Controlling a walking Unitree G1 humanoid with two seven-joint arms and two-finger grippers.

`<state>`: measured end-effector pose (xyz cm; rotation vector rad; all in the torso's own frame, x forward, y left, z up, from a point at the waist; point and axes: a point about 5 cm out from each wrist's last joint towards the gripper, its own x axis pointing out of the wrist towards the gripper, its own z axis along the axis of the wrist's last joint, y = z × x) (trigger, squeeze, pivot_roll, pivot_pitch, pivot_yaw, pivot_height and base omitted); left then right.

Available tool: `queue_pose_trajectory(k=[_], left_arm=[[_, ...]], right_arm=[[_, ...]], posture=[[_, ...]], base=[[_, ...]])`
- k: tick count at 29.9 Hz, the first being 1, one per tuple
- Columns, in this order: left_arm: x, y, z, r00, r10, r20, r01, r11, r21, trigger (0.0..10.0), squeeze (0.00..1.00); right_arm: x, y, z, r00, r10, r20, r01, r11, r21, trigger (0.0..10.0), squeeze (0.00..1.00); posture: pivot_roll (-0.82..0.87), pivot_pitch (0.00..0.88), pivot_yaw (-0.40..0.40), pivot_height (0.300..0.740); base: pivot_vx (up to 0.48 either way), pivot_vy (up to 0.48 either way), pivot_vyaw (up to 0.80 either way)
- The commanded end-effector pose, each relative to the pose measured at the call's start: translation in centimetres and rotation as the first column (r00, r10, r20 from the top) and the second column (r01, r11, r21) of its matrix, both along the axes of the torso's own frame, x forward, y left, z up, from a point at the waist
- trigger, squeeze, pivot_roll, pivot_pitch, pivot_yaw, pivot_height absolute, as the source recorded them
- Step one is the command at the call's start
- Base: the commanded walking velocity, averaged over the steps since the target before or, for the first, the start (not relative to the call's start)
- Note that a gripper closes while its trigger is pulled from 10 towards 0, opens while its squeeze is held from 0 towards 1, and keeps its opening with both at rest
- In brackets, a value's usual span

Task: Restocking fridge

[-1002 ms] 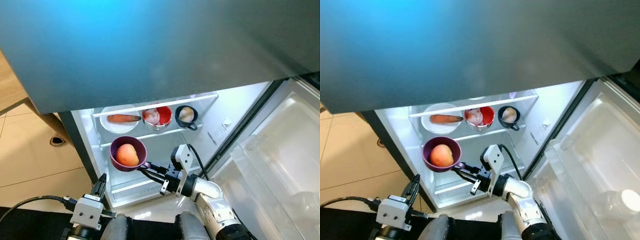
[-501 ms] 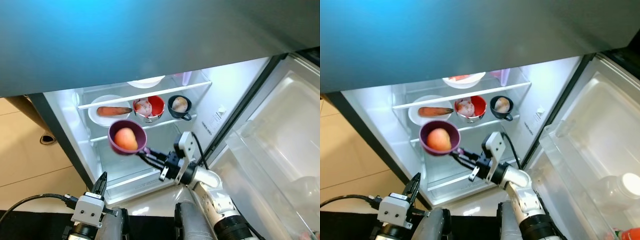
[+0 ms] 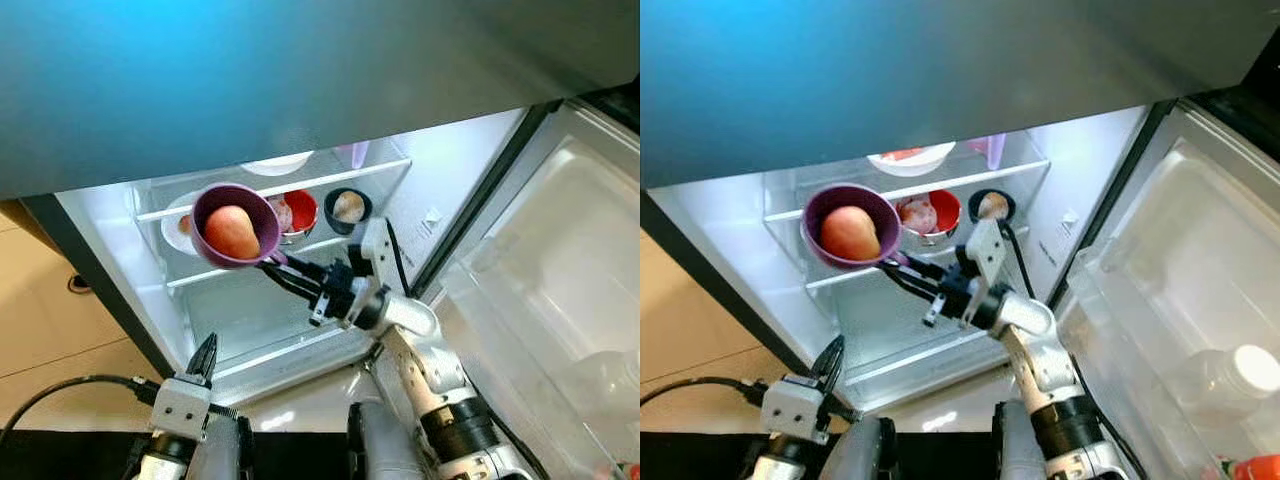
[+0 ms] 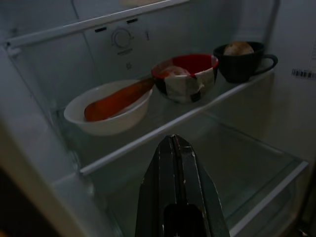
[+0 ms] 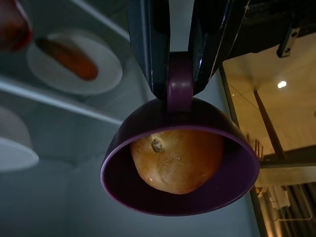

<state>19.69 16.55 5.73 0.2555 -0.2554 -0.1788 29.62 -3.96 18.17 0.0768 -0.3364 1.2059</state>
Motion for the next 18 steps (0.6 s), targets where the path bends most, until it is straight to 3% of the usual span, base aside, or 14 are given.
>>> queue_pose_trajectory(k=[1,10,18], left_arm=[[-0.3,-0.2,-0.8,0.999,-0.002,-0.051,0.002,1.0,0.003,10.0,0.0],[-0.2,-0.2,-0.8,0.999,0.002,-0.051,-0.002,1.0,0.003,10.0,0.0],[0.3,-0.4,-0.5,0.999,-0.001,-0.044,0.001,1.0,-0.002,10.0,0.0]], right_arm=[[-0.1,0.3,-0.1,1.0,0.006,0.004,-0.006,1.0,-0.008,10.0,0.0],[-0.3,0.6,-0.5,1.0,0.014,-0.007,-0.014,0.999,-0.031,10.0,0.0],[1.0,1.3,0.2,0.998,-0.063,0.021,0.064,0.998,-0.016,10.0,0.0]], posture=[[-0.12,0.173,-0.064,0.617],[-0.11,0.18,-0.065,0.593],[-0.11,0.186,-0.067,0.593]], base=[[0.0,0.0,0.0],[0.0,0.0,0.0],[0.0,0.0,0.0]])
